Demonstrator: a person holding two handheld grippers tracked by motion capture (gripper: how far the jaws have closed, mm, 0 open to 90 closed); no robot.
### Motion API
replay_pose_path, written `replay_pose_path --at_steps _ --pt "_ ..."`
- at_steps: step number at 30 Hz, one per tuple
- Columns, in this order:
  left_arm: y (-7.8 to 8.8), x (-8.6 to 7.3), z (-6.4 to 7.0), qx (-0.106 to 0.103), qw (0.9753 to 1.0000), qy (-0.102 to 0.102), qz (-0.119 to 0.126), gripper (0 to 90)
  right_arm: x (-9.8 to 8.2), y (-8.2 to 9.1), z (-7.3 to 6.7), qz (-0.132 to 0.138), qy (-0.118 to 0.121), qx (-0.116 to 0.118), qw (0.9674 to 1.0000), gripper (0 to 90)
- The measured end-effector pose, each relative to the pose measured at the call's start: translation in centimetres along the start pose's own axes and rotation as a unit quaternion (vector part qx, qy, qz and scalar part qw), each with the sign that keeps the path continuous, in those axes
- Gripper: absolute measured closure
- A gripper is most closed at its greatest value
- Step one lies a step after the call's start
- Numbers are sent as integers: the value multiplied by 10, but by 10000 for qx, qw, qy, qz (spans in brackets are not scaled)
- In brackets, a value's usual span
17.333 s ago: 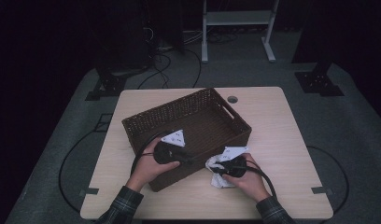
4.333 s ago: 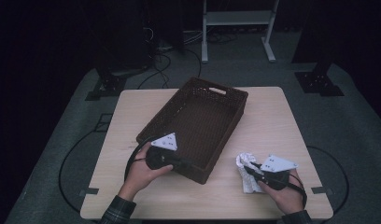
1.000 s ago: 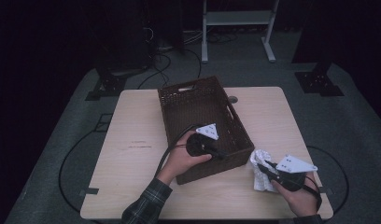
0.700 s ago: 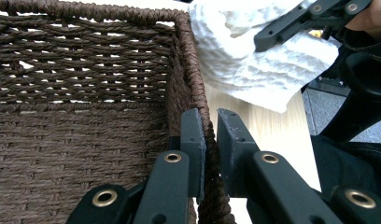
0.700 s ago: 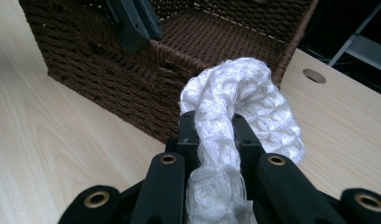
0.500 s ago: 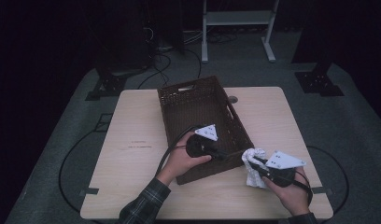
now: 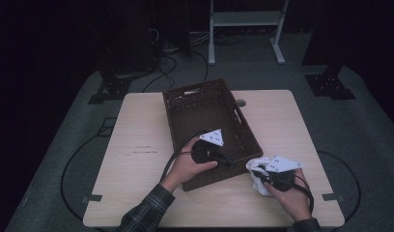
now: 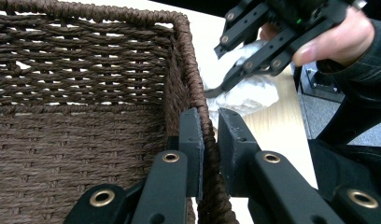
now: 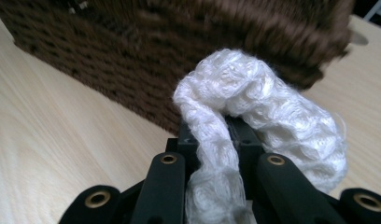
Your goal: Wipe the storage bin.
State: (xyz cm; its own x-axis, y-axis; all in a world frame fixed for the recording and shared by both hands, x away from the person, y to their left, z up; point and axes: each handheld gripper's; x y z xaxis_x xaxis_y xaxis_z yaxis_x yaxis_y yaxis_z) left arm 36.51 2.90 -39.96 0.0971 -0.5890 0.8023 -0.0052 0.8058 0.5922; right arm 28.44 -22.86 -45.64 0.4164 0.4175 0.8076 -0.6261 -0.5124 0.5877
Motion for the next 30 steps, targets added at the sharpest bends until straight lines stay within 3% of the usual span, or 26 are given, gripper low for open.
replay_pose_path --at_steps 6,11,17,24,30 --pt "0 0 0 -6 10000 1 3 794 -6 -11 2 -235 -145 101 9996 777" --pt "0 0 0 8 10000 -6 4 793 -14 -22 2 -528 -119 153 9984 777" --pt "0 0 0 10 10000 -2 3 790 -14 -21 1 -527 -126 153 9984 776" --pt "0 0 0 11 10000 11 3 790 -3 -2 -6 -66 33 53 10000 776" --pt "0 0 0 2 10000 10 3 788 9 17 -14 377 138 1 9992 775"
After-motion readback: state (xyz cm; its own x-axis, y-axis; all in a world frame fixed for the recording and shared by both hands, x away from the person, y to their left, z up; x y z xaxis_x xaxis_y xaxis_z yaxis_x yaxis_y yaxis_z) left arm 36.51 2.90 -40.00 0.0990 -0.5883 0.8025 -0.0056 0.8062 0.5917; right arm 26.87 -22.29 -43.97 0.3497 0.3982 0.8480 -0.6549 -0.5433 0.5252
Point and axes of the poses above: each handheld gripper's, and its own axes: y roughly backward along the jaws, x roughly out of its top, z roughly to its right, and after that the axes turned 5 degrees about -y, right-handed
